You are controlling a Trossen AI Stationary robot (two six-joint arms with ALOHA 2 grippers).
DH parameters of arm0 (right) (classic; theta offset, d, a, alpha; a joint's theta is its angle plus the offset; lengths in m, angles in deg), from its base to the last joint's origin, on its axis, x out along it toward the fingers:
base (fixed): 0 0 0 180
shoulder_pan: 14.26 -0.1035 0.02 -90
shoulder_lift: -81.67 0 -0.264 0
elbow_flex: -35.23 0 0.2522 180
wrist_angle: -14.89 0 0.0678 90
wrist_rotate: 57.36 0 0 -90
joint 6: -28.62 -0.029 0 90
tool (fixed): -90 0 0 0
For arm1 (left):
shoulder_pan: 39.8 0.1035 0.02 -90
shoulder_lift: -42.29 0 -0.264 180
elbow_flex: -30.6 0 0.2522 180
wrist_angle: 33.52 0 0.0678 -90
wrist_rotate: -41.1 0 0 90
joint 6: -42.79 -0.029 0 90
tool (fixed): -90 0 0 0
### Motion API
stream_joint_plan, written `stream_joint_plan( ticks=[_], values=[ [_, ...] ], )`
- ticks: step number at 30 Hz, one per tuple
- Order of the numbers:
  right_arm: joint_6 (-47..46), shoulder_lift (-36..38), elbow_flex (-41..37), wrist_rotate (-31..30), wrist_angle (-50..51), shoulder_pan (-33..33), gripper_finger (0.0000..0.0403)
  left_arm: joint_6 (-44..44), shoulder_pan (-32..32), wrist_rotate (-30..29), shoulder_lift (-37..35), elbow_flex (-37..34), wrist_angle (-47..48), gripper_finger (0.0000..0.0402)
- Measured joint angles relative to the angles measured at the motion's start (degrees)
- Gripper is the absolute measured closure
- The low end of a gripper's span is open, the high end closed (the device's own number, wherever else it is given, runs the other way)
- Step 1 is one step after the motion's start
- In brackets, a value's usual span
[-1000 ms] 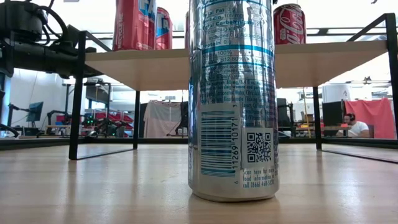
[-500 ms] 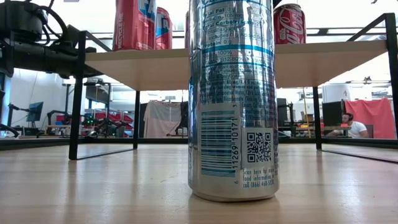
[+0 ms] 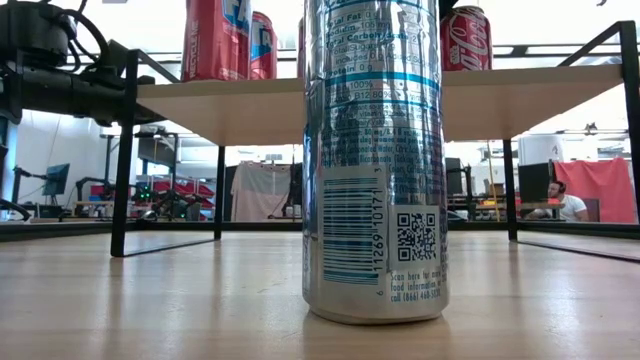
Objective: Place canned beverage on shelf
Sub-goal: Put the right blue soda can on the shelf, then put the red soda can on the shelf
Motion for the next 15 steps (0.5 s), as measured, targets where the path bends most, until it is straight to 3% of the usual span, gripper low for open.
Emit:
stream_joint_plan(
  ticks=[15],
  values=[
    [-7.7,2.0,0.1,4.6,1.6,-8.7,0.0021,0.0,0.0,0.0,0.0,0.0,0.0,0.0207]
  ],
)
